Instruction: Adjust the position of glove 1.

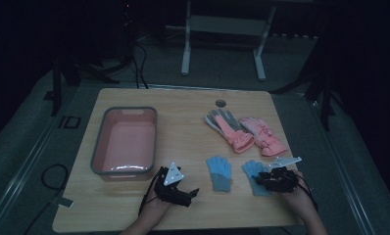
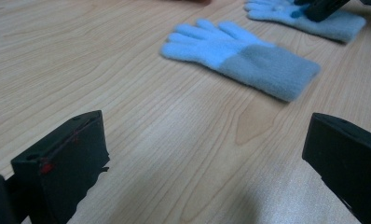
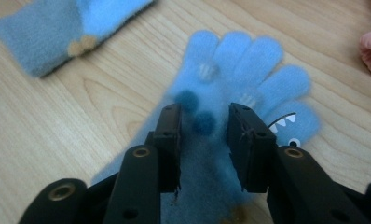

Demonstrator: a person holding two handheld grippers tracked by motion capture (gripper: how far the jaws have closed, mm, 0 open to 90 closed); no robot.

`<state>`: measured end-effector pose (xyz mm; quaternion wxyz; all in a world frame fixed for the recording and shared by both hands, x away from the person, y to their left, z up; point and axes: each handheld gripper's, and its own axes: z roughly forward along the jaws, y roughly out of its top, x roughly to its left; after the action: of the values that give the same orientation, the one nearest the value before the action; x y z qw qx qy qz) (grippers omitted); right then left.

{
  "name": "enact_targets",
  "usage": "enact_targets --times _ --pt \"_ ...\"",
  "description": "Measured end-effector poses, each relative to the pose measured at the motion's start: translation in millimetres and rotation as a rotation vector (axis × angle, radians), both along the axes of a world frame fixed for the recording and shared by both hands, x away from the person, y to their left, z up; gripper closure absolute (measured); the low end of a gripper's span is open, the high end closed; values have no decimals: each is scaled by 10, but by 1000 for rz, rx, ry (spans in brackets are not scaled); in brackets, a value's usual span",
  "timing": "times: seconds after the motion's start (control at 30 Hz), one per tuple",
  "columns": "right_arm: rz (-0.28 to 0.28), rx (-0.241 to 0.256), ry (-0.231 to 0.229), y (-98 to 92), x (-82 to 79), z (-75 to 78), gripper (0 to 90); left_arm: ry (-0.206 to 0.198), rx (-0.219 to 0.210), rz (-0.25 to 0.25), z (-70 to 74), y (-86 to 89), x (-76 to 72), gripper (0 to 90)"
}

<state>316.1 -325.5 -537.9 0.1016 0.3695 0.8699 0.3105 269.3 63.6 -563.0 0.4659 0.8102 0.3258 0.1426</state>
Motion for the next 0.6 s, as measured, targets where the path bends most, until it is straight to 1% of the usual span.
enact_targets --times 0.07,0.1,0.13,0.23,0.33,0.43,0.5,0.53,0.57,0.6 --pt "-11 -9 -13 4 -15 -6 698 0 1 0 0 -1 -1 1" --pt "-11 -9 -13 4 -15 -6 698 0 1 0 0 -1 -1 1" --pt "-28 -13 -28 14 -31 -17 759 0 1 -1 0 -1 -1 1" --pt "-48 -20 -39 40 -56 -22 821 1 2 -2 0 -2 0 1" --pt "-97 -27 -47 85 -83 -22 848 2 0 0 -1 -5 0 1" --pt "-150 -23 -41 114 -100 0 860 2 -1 1 -1 -4 0 1" --pt "-173 -19 -51 135 -118 57 864 2 0 1 0 -4 0 1" --pt "-193 -6 -52 142 -123 112 865 2 0 1 0 -5 0 1" --pt "-201 0 -56 147 -125 149 866 1 0 1 0 -5 0 1" --pt "-212 3 -69 160 -129 218 866 1 0 0 0 -5 -1 1"
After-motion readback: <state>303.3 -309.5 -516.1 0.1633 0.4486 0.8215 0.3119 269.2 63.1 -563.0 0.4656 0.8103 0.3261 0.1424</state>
